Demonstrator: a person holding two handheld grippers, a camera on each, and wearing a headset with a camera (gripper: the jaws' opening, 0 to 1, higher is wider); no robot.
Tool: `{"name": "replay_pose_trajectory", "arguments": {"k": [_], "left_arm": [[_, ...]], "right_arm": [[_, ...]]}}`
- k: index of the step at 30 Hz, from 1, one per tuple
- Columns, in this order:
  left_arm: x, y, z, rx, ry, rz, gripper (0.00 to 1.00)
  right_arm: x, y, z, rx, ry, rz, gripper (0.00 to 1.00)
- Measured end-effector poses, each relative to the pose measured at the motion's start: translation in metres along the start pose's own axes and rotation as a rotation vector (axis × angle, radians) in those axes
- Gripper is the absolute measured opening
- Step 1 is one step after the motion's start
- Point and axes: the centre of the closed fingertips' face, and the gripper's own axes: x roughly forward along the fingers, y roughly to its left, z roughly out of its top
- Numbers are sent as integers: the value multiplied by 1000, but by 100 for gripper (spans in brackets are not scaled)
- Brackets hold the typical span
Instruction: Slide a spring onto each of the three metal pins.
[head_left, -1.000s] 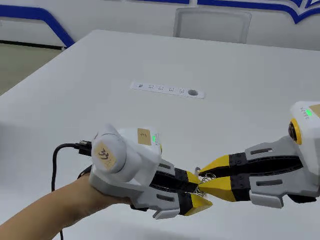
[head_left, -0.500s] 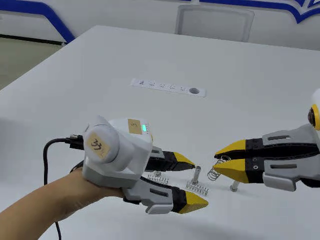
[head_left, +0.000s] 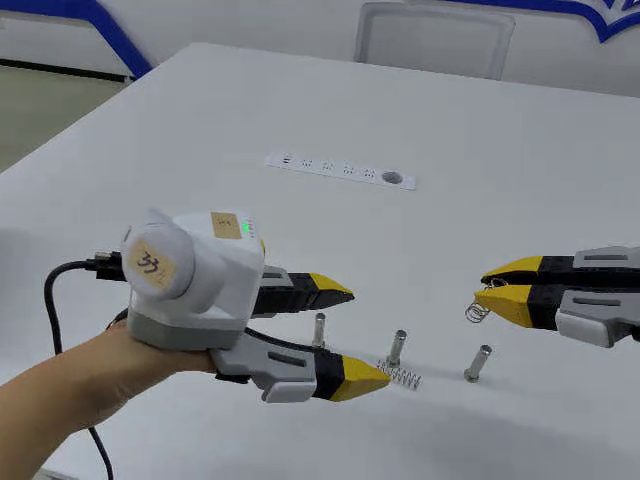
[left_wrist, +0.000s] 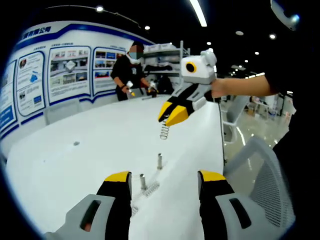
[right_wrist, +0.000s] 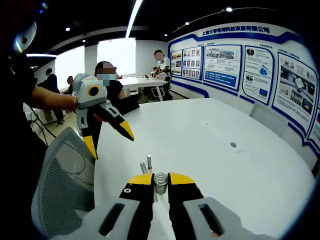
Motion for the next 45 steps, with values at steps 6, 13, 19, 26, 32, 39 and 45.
{"name": "replay_pose_trajectory", "arguments": {"k": [6,13,19,26,32,39,45], "left_arm": [[-7,8,-1,-19,-2,23,62],[-10,10,-5,-45,-5,33,70],[-10,11,-7,-54,1,29,74],[-12,17,-7,-63,-1,42,81],[-14,23,-9,-76,1,57,87],[-17,26,-15,-85,20,71,92],[-20,28,-18,-96,26,81,92]], "right_arm": [[3,-20,-28,53,61,-70,11],[8,-28,-52,82,106,-102,11],[11,-33,-60,118,103,-114,11],[15,-34,-65,133,102,-119,11],[21,-37,-73,156,107,-126,11],[25,-38,-76,184,100,-127,11],[29,-39,-79,205,105,-123,11]]}}
